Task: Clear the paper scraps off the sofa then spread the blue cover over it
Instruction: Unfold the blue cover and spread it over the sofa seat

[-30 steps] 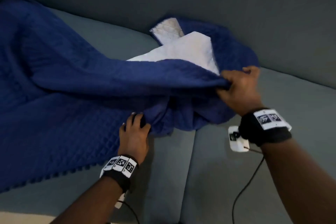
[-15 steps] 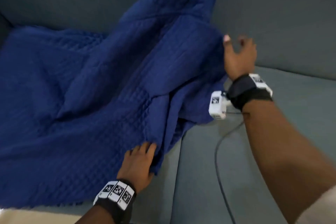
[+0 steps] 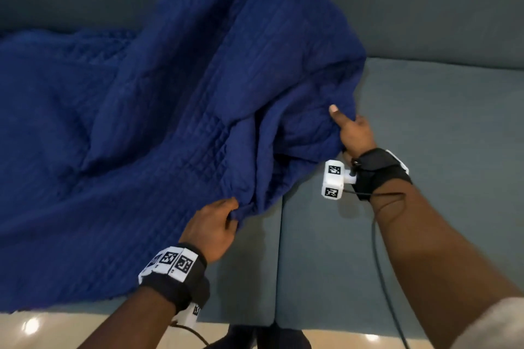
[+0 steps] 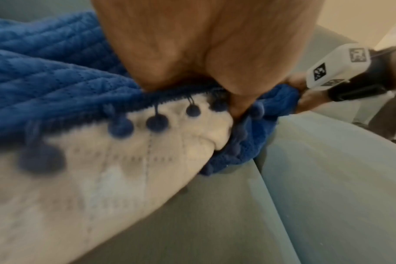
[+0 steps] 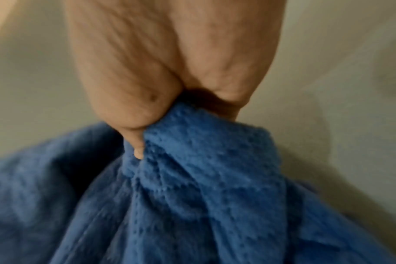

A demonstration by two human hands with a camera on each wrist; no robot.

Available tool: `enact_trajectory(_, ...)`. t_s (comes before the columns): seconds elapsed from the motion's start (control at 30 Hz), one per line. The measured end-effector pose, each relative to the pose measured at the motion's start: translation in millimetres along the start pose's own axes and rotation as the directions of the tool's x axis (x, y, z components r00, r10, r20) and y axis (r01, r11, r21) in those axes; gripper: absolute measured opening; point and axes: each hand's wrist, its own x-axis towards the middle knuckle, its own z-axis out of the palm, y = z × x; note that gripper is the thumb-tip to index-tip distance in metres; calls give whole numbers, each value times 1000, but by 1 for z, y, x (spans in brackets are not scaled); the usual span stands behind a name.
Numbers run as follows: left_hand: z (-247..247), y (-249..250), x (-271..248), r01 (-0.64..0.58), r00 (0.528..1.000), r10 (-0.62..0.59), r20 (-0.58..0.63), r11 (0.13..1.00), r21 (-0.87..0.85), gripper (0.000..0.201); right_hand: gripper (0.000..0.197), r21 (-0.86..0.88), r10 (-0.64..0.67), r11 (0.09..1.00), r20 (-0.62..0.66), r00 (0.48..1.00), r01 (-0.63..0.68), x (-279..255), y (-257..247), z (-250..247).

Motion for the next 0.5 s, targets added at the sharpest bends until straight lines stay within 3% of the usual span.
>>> enact_trajectory(0.03, -4, 0, -6, 34, 999, -34, 39, 999, -1, 27, 48, 66, -23, 997, -96, 995, 30, -13, -12, -14)
enact_trajectory(0.1, -3, -3, -19, 49, 992, -55, 115, 998, 49, 23, 55, 154, 11, 987, -319, 948, 40, -38, -38, -52)
enact_trajectory(0.2, 4, 2, -43, 33, 984, -52, 173, 993, 110, 38, 50, 103, -82, 980, -572, 816, 171, -82, -69, -136)
enact_trajectory(0.3, 24, 25, -63, -108, 972, 80, 222, 987, 119, 59, 57, 12, -272, 937, -605, 749, 350, -131, -86, -212)
enact_trajectory(0.37, 35, 47, -74, -213, 956, 158, 248, 954, 212, 56, 35, -166, -436, 886, -619, 653, 434, -166, -85, -237)
enact_trajectory(0.4, 40, 55, -79, -240, 951, 169, 258, 931, 276, 54, 19, -266, -478, 873, -626, 616, 408, -180, -79, -244)
enact_trajectory(0.43, 46, 62, -86, -240, 947, 144, 287, 912, 332, 51, 16, -348, -519, 854, -621, 588, 387, -196, -69, -249)
enact_trajectory(0.5, 58, 62, -93, -225, 933, 75, 351, 885, 408, 45, 24, -455, -537, 838, -593, 599, 301, -219, -36, -256)
